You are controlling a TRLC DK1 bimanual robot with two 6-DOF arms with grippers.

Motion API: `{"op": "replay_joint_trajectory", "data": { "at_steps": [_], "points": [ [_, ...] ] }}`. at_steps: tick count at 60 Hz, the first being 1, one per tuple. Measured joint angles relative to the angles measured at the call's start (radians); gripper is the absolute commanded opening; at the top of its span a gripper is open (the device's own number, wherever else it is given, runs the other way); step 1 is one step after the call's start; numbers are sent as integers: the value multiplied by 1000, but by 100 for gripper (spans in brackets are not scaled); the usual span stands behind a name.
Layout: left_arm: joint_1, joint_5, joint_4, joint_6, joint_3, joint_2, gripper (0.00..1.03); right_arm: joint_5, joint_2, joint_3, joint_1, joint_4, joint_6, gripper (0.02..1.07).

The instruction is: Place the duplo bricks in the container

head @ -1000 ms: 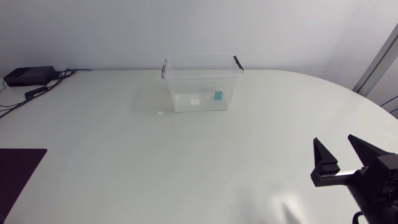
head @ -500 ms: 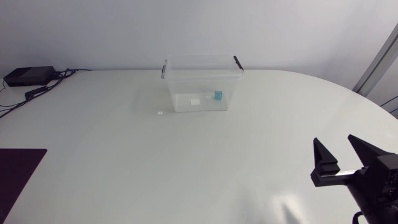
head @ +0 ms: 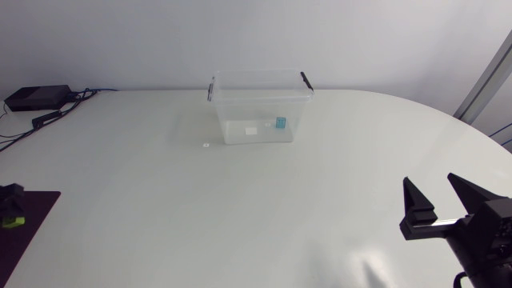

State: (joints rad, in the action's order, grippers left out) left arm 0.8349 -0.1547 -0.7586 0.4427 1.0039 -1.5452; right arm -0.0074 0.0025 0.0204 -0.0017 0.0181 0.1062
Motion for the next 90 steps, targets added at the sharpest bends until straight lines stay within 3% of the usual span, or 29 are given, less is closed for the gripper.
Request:
{"op": "replay_joint_trajectory", "data": {
  "at_steps": [17, 27, 61, 84, 86, 87, 88, 90],
  "points": [
    [-371, -4, 46, -162, 158, -92, 29, 0, 0, 0, 0, 0, 0, 102],
    [-526, -21, 57, -246, 304, -106, 29, 0, 0, 0, 0, 0, 0, 102],
    [-865, -59, 61, -384, 687, -256, 29, 0, 0, 0, 0, 0, 0, 102],
    [-995, -58, 30, -414, 1009, -424, 29, 0, 0, 0, 0, 0, 0, 102],
    [-1020, -58, 21, -417, 1062, -456, 33, 0, 0, 0, 0, 0, 0, 102],
    [-1039, -58, 14, -418, 1104, -481, 41, 0, 0, 0, 0, 0, 0, 102],
    [-1055, -58, 9, -424, 1138, -502, 63, 0, 0, 0, 0, 0, 0, 102],
    [-1081, -58, -6, -434, 1191, -534, 98, 0, 0, 0, 0, 0, 0, 102]
  ]
}}
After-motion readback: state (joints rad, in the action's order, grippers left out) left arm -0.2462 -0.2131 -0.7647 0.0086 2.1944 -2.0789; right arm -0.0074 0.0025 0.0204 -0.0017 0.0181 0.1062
